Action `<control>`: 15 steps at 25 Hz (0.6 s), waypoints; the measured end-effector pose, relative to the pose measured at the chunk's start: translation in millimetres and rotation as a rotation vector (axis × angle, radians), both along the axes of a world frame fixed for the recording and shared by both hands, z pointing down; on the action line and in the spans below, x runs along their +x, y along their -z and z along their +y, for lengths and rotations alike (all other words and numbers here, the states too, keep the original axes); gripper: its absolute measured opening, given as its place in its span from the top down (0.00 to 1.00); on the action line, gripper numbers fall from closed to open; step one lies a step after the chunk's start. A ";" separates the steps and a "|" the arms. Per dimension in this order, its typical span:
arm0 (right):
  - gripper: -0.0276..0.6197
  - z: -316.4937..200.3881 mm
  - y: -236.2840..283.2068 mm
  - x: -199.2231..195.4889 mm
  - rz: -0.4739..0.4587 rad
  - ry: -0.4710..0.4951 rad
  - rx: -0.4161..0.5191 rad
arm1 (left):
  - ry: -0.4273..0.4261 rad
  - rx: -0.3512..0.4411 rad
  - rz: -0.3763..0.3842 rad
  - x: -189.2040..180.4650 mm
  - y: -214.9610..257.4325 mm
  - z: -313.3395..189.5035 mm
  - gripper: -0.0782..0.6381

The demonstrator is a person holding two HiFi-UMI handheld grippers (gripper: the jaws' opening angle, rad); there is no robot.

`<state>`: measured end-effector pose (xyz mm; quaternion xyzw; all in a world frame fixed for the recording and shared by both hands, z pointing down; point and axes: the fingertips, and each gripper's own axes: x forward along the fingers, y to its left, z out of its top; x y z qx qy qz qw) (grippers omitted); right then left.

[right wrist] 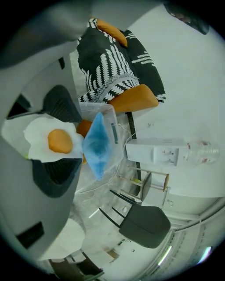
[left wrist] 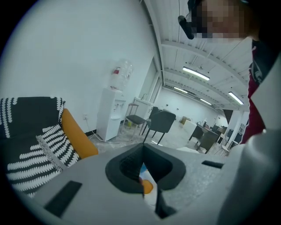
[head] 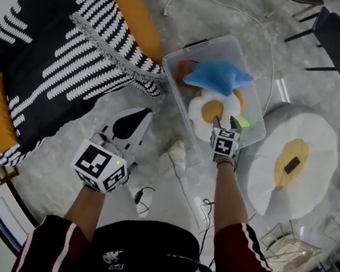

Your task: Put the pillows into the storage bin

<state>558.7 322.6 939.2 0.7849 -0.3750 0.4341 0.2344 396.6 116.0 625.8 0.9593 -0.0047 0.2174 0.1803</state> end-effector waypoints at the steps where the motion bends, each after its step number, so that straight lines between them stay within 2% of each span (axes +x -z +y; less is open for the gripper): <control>1: 0.55 -2.0 11.5 1.6 0.014 -0.006 0.004 | -0.006 0.004 0.004 -5.5 6.7 -2.4 0.89; 5: 0.55 -7.0 56.5 1.2 0.064 -0.046 0.027 | -0.012 0.014 0.030 -35.4 33.3 -16.0 0.89; 8: 0.55 -18.4 96.4 -9.6 0.085 -0.067 0.065 | 0.025 -0.010 0.055 -66.0 54.6 -31.4 0.89; 11: 0.55 -25.2 139.9 -33.3 0.099 -0.081 0.104 | 0.060 -0.001 0.070 -103.7 79.9 -48.1 0.89; 15: 0.55 -58.0 203.1 -57.1 0.142 -0.055 0.165 | 0.141 -0.002 0.127 -153.7 117.9 -86.0 0.89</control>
